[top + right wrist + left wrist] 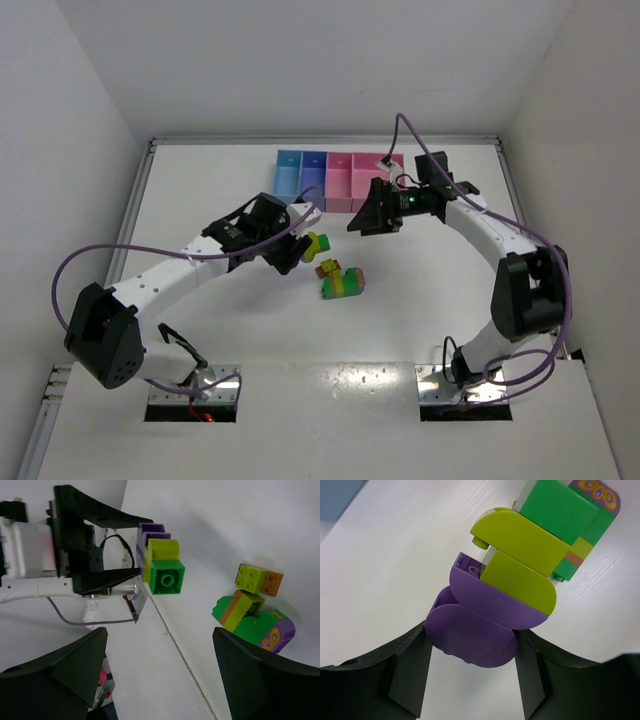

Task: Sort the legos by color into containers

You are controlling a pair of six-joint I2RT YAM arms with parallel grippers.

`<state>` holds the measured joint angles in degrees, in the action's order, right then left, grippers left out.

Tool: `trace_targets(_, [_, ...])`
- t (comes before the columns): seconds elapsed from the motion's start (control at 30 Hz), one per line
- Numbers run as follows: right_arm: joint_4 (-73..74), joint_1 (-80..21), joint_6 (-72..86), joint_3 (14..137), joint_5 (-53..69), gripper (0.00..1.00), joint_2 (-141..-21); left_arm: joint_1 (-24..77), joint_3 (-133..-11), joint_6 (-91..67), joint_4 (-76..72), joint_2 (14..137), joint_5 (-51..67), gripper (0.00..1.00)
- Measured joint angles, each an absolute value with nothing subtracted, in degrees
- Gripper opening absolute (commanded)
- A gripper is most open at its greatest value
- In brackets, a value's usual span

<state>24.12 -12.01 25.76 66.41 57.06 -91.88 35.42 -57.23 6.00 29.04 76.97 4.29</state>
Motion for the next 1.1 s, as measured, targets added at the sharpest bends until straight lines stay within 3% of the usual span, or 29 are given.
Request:
trace_targets(0.33, [23.1,-13.8,27.2,68.9,57.6,0.86,-100.4,36.8,-59.5,3.9,28.5,76.9,4.5,0.14])
trace_targets(0.7, [19.4,-17.3,30.4,71.6,60.8,0.86,-101.3,37.2,-59.5,3.5,27.6,76.9,4.6,0.14])
trace_targets(0.87, [18.8,-18.5,30.7,71.6,61.7,0.81,-101.3,37.2,-59.5,3.3,27.3,76.9,4.6,0.14])
trace_targets(1.1, [18.0,-19.1,30.8,71.6,62.4,0.64,-101.5,37.2,-59.5,3.2,27.1,76.9,4.6,0.14])
